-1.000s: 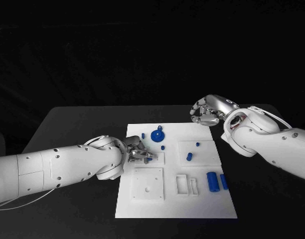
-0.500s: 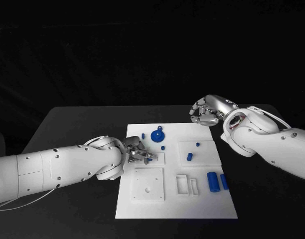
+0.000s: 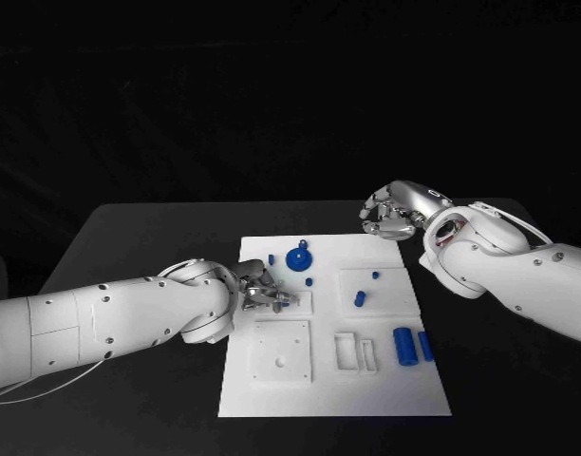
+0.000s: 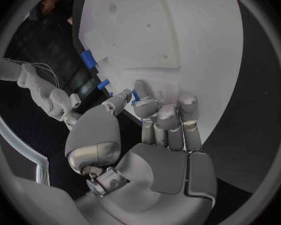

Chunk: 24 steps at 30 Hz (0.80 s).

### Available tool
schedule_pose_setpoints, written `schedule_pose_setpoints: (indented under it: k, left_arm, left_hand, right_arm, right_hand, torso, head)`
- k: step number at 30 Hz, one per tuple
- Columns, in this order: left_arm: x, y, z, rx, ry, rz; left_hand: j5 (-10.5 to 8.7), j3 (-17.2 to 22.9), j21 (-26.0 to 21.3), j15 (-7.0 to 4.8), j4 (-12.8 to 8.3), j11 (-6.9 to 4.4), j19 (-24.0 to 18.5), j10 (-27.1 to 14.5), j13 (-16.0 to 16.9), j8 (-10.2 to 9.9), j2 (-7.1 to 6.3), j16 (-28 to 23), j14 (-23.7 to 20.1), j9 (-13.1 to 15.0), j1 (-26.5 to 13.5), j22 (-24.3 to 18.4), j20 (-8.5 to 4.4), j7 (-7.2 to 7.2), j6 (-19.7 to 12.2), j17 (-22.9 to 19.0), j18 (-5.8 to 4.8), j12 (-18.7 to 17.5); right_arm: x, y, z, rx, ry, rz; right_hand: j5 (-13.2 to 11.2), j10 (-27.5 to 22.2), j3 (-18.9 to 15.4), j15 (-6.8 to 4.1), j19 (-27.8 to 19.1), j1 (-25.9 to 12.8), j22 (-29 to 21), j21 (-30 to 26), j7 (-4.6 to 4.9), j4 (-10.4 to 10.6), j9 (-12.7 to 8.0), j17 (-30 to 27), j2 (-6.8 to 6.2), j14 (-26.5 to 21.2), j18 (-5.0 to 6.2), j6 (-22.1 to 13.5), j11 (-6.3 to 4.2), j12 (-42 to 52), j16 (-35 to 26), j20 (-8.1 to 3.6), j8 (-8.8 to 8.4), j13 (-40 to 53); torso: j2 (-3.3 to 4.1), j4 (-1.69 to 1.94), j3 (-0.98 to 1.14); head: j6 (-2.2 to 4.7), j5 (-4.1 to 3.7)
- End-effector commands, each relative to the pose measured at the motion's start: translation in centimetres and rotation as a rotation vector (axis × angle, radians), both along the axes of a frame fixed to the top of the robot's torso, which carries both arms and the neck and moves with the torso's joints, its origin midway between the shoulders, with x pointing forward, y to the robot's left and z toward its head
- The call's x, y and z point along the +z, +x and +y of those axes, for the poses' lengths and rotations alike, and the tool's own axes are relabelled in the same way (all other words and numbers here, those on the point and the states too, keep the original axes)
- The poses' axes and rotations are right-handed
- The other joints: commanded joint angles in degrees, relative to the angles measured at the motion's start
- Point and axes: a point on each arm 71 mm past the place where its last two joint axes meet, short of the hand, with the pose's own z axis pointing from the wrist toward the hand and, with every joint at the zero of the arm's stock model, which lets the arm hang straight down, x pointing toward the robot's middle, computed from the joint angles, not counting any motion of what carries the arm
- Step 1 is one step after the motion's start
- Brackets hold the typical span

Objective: Assemble the parts on the task board

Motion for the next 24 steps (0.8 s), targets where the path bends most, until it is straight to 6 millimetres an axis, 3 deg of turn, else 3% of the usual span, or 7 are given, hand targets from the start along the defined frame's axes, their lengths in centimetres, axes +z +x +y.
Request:
schedule_pose_setpoints:
  k: [1,5,7,12,15,21,24]
  left_arm:
    - [-0.1,0.0,0.1,-0.006,0.003,0.018]
    - [-0.1,0.0,0.2,-0.005,-0.002,0.015]
    - [-0.1,0.0,0.2,-0.003,-0.004,0.016]
    - [0.0,0.1,0.3,0.005,-0.022,0.026]
    - [0.6,0.4,0.2,0.011,-0.059,0.029]
    - [2.3,1.0,0.4,0.029,-0.141,0.018]
    - [3.5,1.4,0.4,0.032,-0.178,0.003]
  left_hand:
    - [-0.33,0.0,-0.1,-0.16,0.6,0.28,-0.4,0.3,-0.1,0.4,-0.84,0.0,-0.2,0.1,-0.1,0.3,-6.24,-0.07,-0.4,-0.1,0.16,0.1]
    - [-0.32,-0.4,0.0,-0.14,1.1,0.31,-0.5,0.3,-0.1,0.4,-1.26,0.0,-0.2,0.1,-0.2,0.3,-6.22,-0.04,-0.4,-0.1,0.15,0.1]
    - [-0.03,-3.7,0.1,-0.1,-0.2,0.24,-1.0,0.1,-0.2,0.5,0.32,0.1,-0.4,0.2,-0.5,0.5,-6.18,0.04,-0.7,-0.1,0.19,0.2]
    - [-0.08,-5.0,0.0,-0.17,-0.4,0.27,-1.1,0.1,-0.3,0.5,0.45,0.1,-0.4,0.2,-0.6,0.5,-6.22,-0.09,-0.8,-0.1,0.3,0.2]
    - [-0.09,-5.3,-0.1,-0.2,-0.4,0.29,-1.2,0.0,-0.4,0.4,0.14,-0.1,-0.6,0.1,-0.6,0.4,-6.23,-0.06,-0.9,-0.2,0.35,0.0]
    - [-0.14,-5.8,-1.1,0.11,0.1,0.89,-2.1,-0.8,-1.6,-1.0,-1.86,-1.8,-1.7,-0.4,0.3,-0.1,-5.99,0.59,-2.8,-1.1,0.27,-1.8]
    - [-0.09,-5.9,-1.6,0.41,0.3,1.31,-2.5,-1.0,-2.1,-1.9,-1.86,-2.7,-2.2,-0.7,0.8,-0.4,-5.82,1.04,-4.0,-1.5,0.12,-2.7]
  right_arm:
    - [0.0,0.0,0.1,0.008,-0.004,0.002]
    - [0.0,0.0,0.1,0.01,-0.002,0.001]
    - [0.0,-0.1,0.2,0.014,0.001,0.003]
    - [0.0,-0.1,0.2,0.013,0.0,0.005]
    - [-0.1,0.1,-0.1,0.006,-0.002,0.006]
    - [-0.1,0.2,-0.3,-0.002,-0.003,0.007]
    - [-0.2,0.3,-0.4,-0.007,-0.003,0.009]
  right_hand:
    - [0.2,-0.2,0.0,0.03,0.0,-0.3,0.8,-0.2,0.47,-0.1,-0.1,0.1,0.15,-0.2,0.74,0.1,-0.13,0.0,-0.2,-0.16,0.13,-0.1]
    - [0.3,-0.2,0.0,0.04,0.0,-0.3,0.8,-0.2,0.47,-0.1,-0.1,0.1,0.17,-0.2,0.74,0.1,-0.13,0.0,-0.2,-0.16,0.13,-0.1]
    - [0.3,-0.2,0.0,0.04,0.0,-0.3,0.8,-0.2,0.47,-0.1,-0.1,0.1,0.18,-0.2,0.74,0.1,-0.13,0.0,-0.2,-0.16,0.13,-0.1]
    - [0.4,-0.2,0.0,0.03,0.0,-0.3,0.8,-0.2,0.46,-0.1,-0.1,0.0,0.27,-0.2,0.74,0.1,-0.14,0.0,-0.2,-0.17,0.13,-0.1]
    - [0.4,-0.2,0.0,0.03,0.0,-0.3,0.8,-0.2,0.47,-0.1,-0.1,0.0,0.27,-0.2,0.74,0.1,-0.14,0.0,-0.3,-0.17,0.13,-0.1]
    - [0.5,-0.2,0.0,0.04,0.0,-0.4,0.8,-0.2,0.48,-0.1,-0.1,0.0,0.22,-0.2,0.74,0.1,-0.13,-0.1,-0.3,-0.15,0.12,-0.1]
    - [0.5,-0.2,-0.1,0.04,0.0,-0.5,0.8,-0.2,0.48,-0.1,-0.1,0.0,0.21,-0.2,0.74,0.0,-0.12,-0.1,-0.3,-0.15,0.11,-0.1]
  torso:
    - [-0.05,0.05,0.03]
    - [-0.04,-0.02,0.0]
    - [-0.01,-0.02,0.01]
    - [-0.04,0.02,0.03]
    - [-0.05,0.05,0.02]
    - [-0.07,0.02,0.01]
    - [-0.08,0.06,0.03]
  head:
    - [0.04,-0.01]
    - [0.03,-0.05]
    - [0.03,-0.06]
    - [0.08,-0.1]
    - [0.09,-0.07]
    - [0.27,-0.2]
    - [0.44,-0.24]
